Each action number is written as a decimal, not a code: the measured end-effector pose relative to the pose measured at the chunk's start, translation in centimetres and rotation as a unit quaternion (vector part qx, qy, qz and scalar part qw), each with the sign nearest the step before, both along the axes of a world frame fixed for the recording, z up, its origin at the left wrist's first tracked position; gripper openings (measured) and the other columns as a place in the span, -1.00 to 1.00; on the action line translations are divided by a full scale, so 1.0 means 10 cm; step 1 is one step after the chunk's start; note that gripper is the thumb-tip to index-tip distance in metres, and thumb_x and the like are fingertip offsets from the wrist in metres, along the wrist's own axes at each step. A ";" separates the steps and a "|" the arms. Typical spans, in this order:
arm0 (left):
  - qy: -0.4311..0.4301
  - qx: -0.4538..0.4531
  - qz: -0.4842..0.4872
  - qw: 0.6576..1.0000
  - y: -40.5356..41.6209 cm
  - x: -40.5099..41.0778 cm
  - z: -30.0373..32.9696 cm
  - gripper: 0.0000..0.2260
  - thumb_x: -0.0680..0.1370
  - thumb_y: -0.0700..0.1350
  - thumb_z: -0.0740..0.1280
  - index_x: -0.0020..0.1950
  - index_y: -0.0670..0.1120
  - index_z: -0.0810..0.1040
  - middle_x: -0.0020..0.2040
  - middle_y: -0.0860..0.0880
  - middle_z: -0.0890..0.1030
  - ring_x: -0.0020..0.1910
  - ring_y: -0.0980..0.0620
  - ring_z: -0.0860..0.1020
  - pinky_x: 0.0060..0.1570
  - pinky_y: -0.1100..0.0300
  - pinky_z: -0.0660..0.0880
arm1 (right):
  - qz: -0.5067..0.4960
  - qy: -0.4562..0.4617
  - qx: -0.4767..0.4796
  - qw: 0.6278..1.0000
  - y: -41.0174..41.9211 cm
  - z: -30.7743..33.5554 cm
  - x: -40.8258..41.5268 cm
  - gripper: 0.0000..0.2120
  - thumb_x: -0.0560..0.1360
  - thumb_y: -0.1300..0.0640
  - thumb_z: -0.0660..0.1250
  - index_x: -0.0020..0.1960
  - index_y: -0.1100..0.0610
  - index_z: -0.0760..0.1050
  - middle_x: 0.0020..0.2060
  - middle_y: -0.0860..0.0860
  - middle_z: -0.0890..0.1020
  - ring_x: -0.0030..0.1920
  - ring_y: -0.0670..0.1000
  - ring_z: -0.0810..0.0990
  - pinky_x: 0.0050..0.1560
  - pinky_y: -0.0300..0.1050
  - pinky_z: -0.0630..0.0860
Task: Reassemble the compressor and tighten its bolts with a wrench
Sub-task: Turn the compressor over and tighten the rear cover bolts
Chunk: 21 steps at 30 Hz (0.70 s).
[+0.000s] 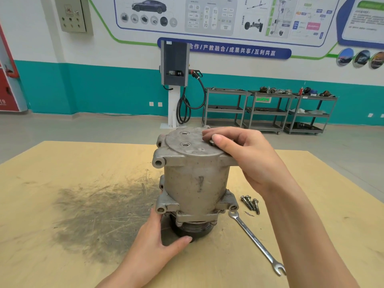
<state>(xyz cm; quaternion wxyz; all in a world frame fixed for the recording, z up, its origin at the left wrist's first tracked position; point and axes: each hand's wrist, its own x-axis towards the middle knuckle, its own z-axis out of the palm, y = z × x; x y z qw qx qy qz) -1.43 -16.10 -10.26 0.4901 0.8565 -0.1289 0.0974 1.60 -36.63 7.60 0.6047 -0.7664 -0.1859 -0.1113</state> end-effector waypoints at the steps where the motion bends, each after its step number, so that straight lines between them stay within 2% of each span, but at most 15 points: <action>1: 0.001 -0.002 -0.001 1.000 0.00 0.00 0.00 -0.23 0.25 0.39 0.39 0.40 0.28 0.22 0.21 0.52 0.42 0.24 0.45 0.40 0.13 0.54 0.30 | -0.006 -0.002 0.005 1.000 0.01 0.00 0.00 -0.91 0.53 0.15 0.38 -0.05 0.08 0.67 -0.02 -0.11 0.71 0.09 -0.12 0.62 0.17 -0.14 0.51; 3: 0.003 -0.003 -0.002 1.000 0.00 -0.01 0.01 -0.23 0.26 0.39 0.39 0.40 0.28 0.21 0.23 0.48 0.44 0.25 0.45 0.39 0.15 0.53 0.29 | -0.030 -0.014 0.003 0.999 0.06 0.01 0.02 -0.93 0.49 0.12 0.44 -0.16 0.10 0.61 -0.06 -0.13 0.71 0.01 -0.15 0.63 0.11 -0.14 0.53; 6: 0.010 -0.006 -0.002 1.000 -0.01 -0.02 0.02 -0.27 0.27 0.38 0.40 0.38 0.28 0.23 0.24 0.41 0.47 0.26 0.42 0.40 0.23 0.39 0.34 | -0.070 -0.041 -0.012 0.997 0.10 0.00 0.03 -0.81 0.41 0.04 0.51 -0.27 0.07 0.54 -0.12 -0.19 0.70 -0.10 -0.24 0.61 -0.05 -0.25 0.51; 8: 0.013 -0.010 -0.004 1.000 -0.01 -0.03 0.02 -0.28 0.28 0.36 0.41 0.37 0.27 0.25 0.24 0.39 0.49 0.25 0.41 0.42 0.23 0.37 0.35 | -0.062 -0.040 -0.012 0.997 0.07 0.00 0.03 -0.86 0.41 0.00 0.49 -0.20 0.04 0.60 -0.13 -0.19 0.70 -0.10 -0.24 0.61 -0.08 -0.28 0.51; 10: 0.014 -0.011 -0.006 1.000 -0.01 -0.03 0.02 -0.27 0.28 0.36 0.41 0.38 0.25 0.25 0.23 0.39 0.49 0.24 0.41 0.43 0.21 0.40 0.35 | -0.016 -0.022 -0.013 1.000 0.01 0.01 0.01 -0.94 0.50 0.04 0.41 -0.06 -0.02 0.65 -0.11 -0.18 0.70 -0.08 -0.24 0.62 -0.08 -0.32 0.50; 12: 0.013 -0.013 -0.006 1.000 -0.01 -0.03 0.02 -0.26 0.28 0.37 0.41 0.38 0.23 0.25 0.23 0.38 0.50 0.24 0.40 0.44 0.22 0.39 0.36 | 0.022 -0.006 -0.007 1.000 -0.03 0.01 0.01 -0.87 0.56 0.14 0.35 -0.02 -0.01 0.67 -0.07 -0.15 0.71 -0.02 -0.22 0.62 -0.04 -0.34 0.50; 15: 0.014 -0.010 -0.003 1.000 -0.01 -0.03 0.02 -0.26 0.28 0.37 0.40 0.39 0.26 0.23 0.24 0.39 0.48 0.25 0.41 0.42 0.21 0.41 0.34 | 0.001 -0.007 -0.002 1.000 -0.01 0.02 0.02 -0.93 0.52 0.15 0.40 -0.11 0.04 0.65 -0.07 -0.15 0.72 -0.01 -0.17 0.63 0.02 -0.27 0.52; 18: 0.016 -0.005 -0.001 1.000 -0.01 -0.03 0.03 -0.26 0.28 0.37 0.40 0.39 0.29 0.21 0.24 0.40 0.47 0.26 0.42 0.40 0.20 0.42 0.32 | -0.057 -0.032 -0.001 0.998 0.08 0.00 0.04 -0.86 0.44 0.09 0.49 -0.24 0.07 0.56 -0.14 -0.19 0.70 -0.13 -0.25 0.61 -0.15 -0.39 0.49; 21: 0.016 -0.009 -0.004 1.000 -0.01 -0.03 0.03 -0.28 0.27 0.36 0.41 0.37 0.27 0.25 0.22 0.41 0.49 0.23 0.42 0.43 0.21 0.40 0.35 | -0.065 -0.039 0.004 0.997 0.07 0.00 0.03 -0.87 0.40 0.03 0.51 -0.19 0.04 0.59 -0.15 -0.18 0.70 -0.12 -0.24 0.61 -0.11 -0.34 0.51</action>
